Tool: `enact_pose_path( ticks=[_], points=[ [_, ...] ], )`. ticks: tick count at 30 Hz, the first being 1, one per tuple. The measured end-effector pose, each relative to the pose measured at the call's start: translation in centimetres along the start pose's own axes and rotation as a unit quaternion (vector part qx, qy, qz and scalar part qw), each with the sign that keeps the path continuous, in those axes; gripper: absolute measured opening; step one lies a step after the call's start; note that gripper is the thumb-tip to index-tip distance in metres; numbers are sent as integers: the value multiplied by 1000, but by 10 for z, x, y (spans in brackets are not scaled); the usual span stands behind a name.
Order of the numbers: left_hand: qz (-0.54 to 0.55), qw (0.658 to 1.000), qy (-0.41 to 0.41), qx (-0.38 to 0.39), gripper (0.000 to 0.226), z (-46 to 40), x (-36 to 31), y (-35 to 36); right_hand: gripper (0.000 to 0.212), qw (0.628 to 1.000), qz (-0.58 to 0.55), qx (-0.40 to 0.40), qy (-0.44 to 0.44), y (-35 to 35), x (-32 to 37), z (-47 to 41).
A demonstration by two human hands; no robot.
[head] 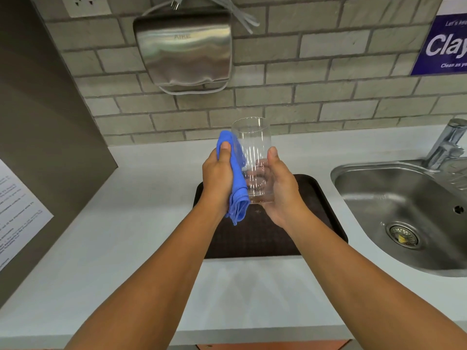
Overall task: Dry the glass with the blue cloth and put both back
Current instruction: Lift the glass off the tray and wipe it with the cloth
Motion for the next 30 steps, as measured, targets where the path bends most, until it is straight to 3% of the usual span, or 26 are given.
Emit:
enact_pose_path(
  ticks=[3, 8, 13, 16, 18, 21, 23, 25, 27, 30],
  points=[
    [-23, 998, 43, -29, 28, 0, -2, -3, 60, 998, 54, -22, 0, -5, -3, -2],
    [-54, 993, 98, -40, 38, -1, -5, 0, 59, 995, 94, -19, -17, 0, -1, -3],
    [-99, 985, 141, -25, 17, 4, -12, 5, 48, 993, 86, -67, -42, -6, -1, -3],
    [-147, 970, 193, -19, 23, 11, -16, 10, 39, 993, 86, -68, -32, -8, -5, -3],
    [-178, 952, 247, -11, 38, 17, -20, 15, 43, 995, 75, -63, -24, -7, -5, -2],
    [-185, 938, 292, 3, 45, 21, -27, 20, 71, 998, 33, -45, -13, -2, -5, 2],
    [-147, 960, 237, 10, 40, 10, -26, 17, 68, 999, 5, -35, -3, -3, -5, 3],
    [-50, 994, 90, 19, 32, -7, -9, 9, 64, 1000, -27, -6, 10, -1, -5, 4],
    [34, 998, -48, 40, 28, -11, 11, 5, 68, 999, -29, 20, 14, 0, -4, 3],
    [49, 996, -68, 36, 30, -5, 15, 5, 76, 999, -18, 30, 22, 2, -3, 3]
  ],
)
Point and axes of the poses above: each hand's wrist, its own z-axis away from the middle knuckle, its own y-axis out of the palm, x = y × z, the point moved 7 cm from there along -z, towards the middle knuckle, and after that the axes turned 2 degrees about x, right-handed, at the moved point
